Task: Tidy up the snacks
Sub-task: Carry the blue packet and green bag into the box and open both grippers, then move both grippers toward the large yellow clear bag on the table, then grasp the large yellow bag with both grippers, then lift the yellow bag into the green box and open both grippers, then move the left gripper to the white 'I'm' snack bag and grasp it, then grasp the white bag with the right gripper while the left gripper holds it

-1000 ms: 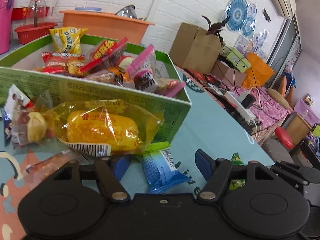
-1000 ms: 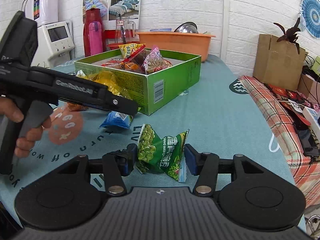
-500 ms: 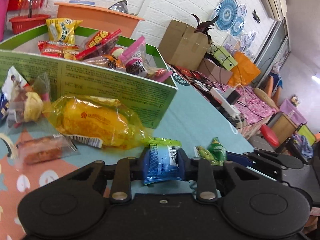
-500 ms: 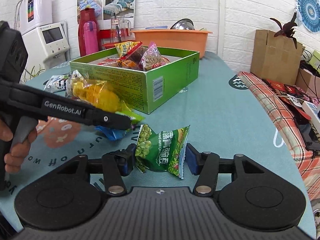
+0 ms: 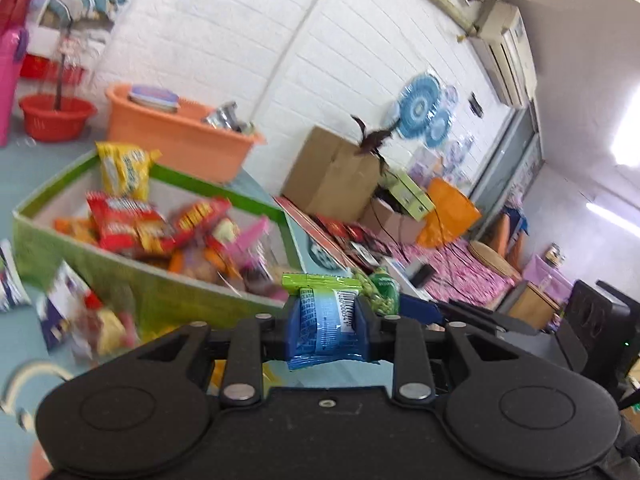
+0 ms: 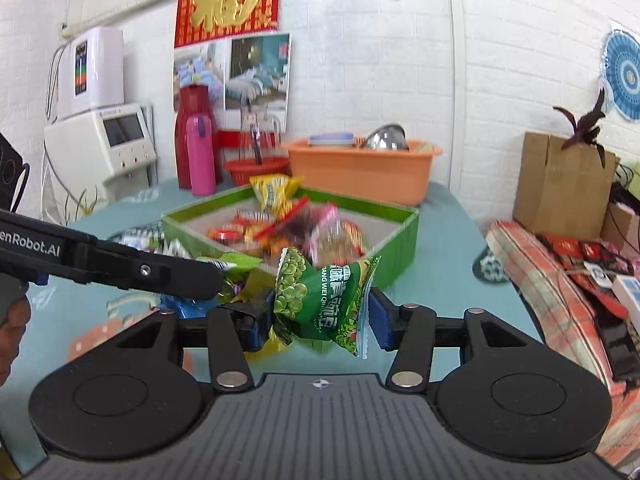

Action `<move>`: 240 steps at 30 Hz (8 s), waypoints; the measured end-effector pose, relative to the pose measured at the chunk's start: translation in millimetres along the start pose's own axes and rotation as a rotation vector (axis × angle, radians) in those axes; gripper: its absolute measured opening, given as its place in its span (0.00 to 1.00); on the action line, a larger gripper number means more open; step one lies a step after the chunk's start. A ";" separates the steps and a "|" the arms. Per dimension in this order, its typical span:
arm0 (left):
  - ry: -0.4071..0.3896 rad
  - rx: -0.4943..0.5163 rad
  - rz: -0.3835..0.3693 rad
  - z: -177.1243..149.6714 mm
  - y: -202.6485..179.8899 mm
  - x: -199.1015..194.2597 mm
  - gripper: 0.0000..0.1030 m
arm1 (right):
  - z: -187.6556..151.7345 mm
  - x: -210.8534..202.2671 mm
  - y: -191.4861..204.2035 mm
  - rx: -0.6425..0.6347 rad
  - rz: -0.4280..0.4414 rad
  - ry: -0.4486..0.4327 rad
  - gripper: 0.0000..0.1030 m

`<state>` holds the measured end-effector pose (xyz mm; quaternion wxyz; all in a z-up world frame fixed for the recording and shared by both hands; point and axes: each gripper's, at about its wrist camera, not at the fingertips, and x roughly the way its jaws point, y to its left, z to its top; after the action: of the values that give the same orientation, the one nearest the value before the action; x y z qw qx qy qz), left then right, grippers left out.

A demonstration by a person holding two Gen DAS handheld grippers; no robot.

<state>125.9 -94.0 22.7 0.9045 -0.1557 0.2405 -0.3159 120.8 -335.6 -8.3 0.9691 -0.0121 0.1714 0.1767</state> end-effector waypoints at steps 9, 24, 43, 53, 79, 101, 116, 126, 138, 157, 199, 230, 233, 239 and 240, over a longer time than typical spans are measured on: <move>-0.092 -0.031 0.124 45.2 49.5 1.4 0.69 | 27.7 52.5 20.9 0.016 0.038 -0.049 0.82; -0.094 -0.101 0.278 52.8 120.8 14.2 1.00 | 31.2 136.9 63.4 -0.110 0.049 -0.010 1.00; -0.129 -0.070 0.179 23.6 58.0 -59.6 1.00 | 27.2 39.0 51.2 0.080 0.083 -0.072 1.00; -0.011 -0.180 0.118 -36.0 50.4 -53.1 1.00 | -28.5 19.3 35.8 0.274 0.045 0.119 1.00; 0.232 -0.241 0.025 -26.3 90.0 28.1 0.12 | -48.9 53.6 16.0 0.406 0.101 0.195 0.74; 0.235 -0.251 -0.064 -47.9 61.0 16.6 0.98 | -62.9 0.6 9.1 0.354 0.100 0.185 0.96; 0.162 -0.217 -0.053 -41.1 46.5 8.2 0.26 | -47.2 -7.6 20.0 0.279 0.077 0.110 0.57; 0.007 -0.138 -0.052 17.7 42.9 -16.9 0.26 | 8.1 -1.6 30.9 0.174 0.122 -0.041 0.57; -0.061 -0.129 0.034 67.4 91.7 -7.7 0.25 | 57.0 71.1 36.6 0.168 0.176 -0.128 0.56; -0.028 -0.172 0.138 65.3 142.2 13.6 1.00 | 40.0 131.8 49.3 0.031 0.073 -0.037 1.00; -0.030 -0.122 0.300 39.5 216.7 -61.5 1.00 | -3.4 49.4 114.3 0.041 0.221 0.098 1.00; 0.070 -0.330 0.163 -48.0 163.9 -126.5 0.61 | -36.5 72.2 158.6 0.182 0.425 0.310 1.00; 0.090 -0.334 0.167 -49.8 167.0 -121.2 0.61 | -38.3 76.3 159.7 0.200 0.438 0.324 1.00; 0.112 -0.341 0.151 -52.4 167.1 -114.7 0.46 | -38.4 85.3 167.6 0.198 0.450 0.317 1.00; 0.110 -0.329 0.169 -52.2 164.8 -114.5 0.42 | -38.7 86.4 169.3 0.188 0.437 0.308 0.93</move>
<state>101.5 97.1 -53.8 0.8756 -0.2633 0.3504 -0.2031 125.3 -150.9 -67.4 0.8676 0.0882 0.3306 0.3608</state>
